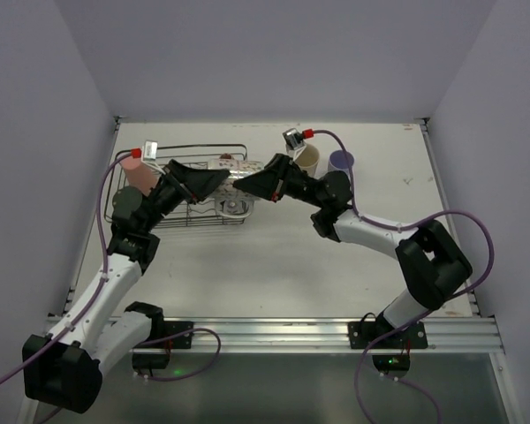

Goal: Unload the cups from the dish rack

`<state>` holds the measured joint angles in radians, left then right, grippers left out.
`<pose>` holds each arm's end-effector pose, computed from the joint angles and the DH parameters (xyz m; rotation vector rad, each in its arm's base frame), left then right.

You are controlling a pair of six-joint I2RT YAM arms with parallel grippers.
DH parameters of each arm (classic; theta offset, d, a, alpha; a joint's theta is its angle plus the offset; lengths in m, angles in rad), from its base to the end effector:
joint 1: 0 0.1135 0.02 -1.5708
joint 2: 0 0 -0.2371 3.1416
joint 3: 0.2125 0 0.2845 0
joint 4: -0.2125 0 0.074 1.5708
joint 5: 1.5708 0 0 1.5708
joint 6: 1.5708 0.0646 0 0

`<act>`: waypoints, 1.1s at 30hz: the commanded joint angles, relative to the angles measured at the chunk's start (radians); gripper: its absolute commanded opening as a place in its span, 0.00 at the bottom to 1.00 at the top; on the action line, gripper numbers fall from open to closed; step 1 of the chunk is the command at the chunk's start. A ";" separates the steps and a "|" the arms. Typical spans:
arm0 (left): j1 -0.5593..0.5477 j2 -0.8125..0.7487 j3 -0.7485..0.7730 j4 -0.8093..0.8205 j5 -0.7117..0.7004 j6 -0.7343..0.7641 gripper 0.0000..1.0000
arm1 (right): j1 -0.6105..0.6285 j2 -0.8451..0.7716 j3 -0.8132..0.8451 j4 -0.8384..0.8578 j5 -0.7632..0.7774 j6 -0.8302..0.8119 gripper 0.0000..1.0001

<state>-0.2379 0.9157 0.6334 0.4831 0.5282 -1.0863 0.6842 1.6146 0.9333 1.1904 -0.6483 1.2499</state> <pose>0.2708 -0.0992 0.3076 -0.1632 1.5554 -1.4339 0.2805 0.2791 0.2830 -0.3393 1.4049 1.9982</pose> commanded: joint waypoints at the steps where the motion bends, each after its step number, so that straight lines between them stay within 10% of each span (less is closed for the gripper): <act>1: -0.015 -0.037 0.040 0.091 0.010 0.064 0.53 | 0.003 -0.039 -0.022 0.060 0.045 -0.027 0.00; 2: -0.015 -0.040 0.064 0.069 0.007 0.109 0.72 | 0.003 -0.053 -0.045 0.060 0.053 -0.038 0.00; 6: -0.015 -0.061 0.129 -0.110 -0.014 0.233 0.98 | -0.006 -0.111 -0.090 0.060 0.062 -0.043 0.00; 22: -0.014 -0.135 0.184 -0.302 -0.111 0.440 1.00 | -0.092 -0.241 -0.182 0.000 0.006 -0.036 0.00; 33: -0.015 -0.262 0.198 -0.676 -0.252 0.735 1.00 | -0.334 -0.591 -0.142 -1.164 0.344 -0.683 0.00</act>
<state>-0.2558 0.7128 0.8433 -0.0681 0.3359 -0.4713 0.3958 1.0946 0.7033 0.3634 -0.5125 0.8394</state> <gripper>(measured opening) 1.000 0.206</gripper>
